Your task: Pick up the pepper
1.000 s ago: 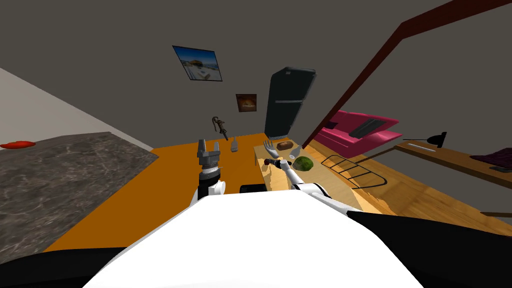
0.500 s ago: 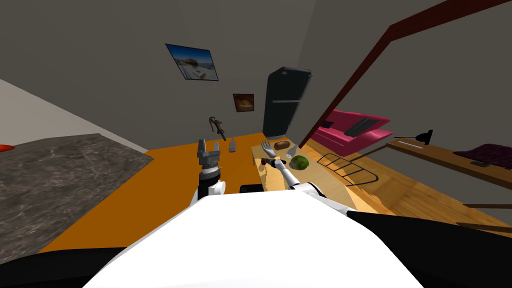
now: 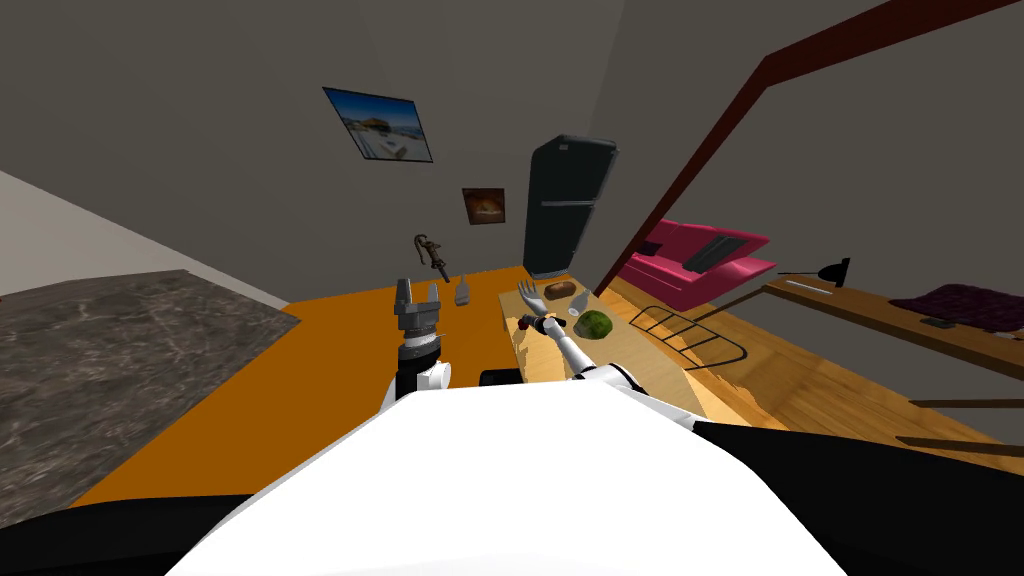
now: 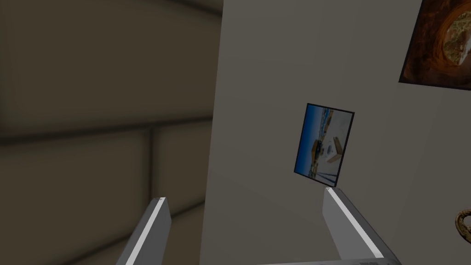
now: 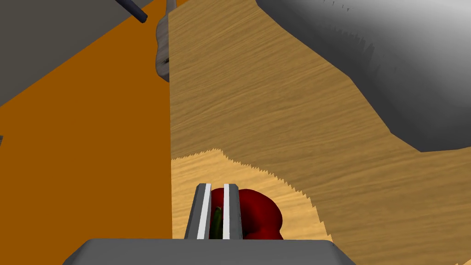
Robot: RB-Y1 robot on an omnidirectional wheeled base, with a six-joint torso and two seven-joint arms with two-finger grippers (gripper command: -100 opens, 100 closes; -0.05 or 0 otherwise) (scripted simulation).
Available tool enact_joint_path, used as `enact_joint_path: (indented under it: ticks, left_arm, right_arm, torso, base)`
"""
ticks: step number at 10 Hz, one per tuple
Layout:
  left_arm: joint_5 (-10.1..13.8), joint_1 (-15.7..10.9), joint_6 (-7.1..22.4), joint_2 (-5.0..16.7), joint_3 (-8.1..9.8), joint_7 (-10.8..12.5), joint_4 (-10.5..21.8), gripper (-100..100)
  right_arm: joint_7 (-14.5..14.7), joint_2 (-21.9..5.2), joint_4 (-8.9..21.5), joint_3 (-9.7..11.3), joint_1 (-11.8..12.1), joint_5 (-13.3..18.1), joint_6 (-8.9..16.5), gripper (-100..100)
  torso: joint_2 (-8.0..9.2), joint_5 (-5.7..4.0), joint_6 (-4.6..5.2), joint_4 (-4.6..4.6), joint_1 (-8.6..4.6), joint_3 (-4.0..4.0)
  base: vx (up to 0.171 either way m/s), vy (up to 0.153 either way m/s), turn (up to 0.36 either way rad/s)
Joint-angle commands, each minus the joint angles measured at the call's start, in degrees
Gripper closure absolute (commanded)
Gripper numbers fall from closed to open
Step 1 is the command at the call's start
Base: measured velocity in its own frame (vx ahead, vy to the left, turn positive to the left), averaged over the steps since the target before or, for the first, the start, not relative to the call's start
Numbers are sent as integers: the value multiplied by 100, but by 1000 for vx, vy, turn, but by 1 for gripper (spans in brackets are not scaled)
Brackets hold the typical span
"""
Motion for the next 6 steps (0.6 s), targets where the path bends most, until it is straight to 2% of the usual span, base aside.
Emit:
enact_joint_path:
  ticks: [1,3,4,5,6]
  left_arm:
    - [0,0,0,0,0,0,0,0]
    - [0,0,0,0,0,0,0,0]
    - [0,0,0,0,0,0,0,0]
    - [0,0,0,0,0,0,0,0]
    - [0,0,0,-1,-1,0,0,0]
  right_arm:
    - [0,0,0,0,0,0,0,100]
    - [-1,2,1,0,1,-1,2,100]
    - [-2,2,1,0,2,-1,2,0]
    - [219,-156,127,-270,70,-65,217,100]
    - [219,-156,127,-270,70,-65,217,100]
  torso:
    - [0,0,0,0,0,0]
    - [-9,0,1,-1,-4,-5]
    - [-10,0,1,-1,-4,-5]
    - [-10,0,1,-1,-4,-5]
    - [-14,2,3,-19,17,-16]
  base:
    - [0,0,0]
    - [0,0,0]
    - [0,0,0]
    - [6,82,121]
    - [-8,98,60]
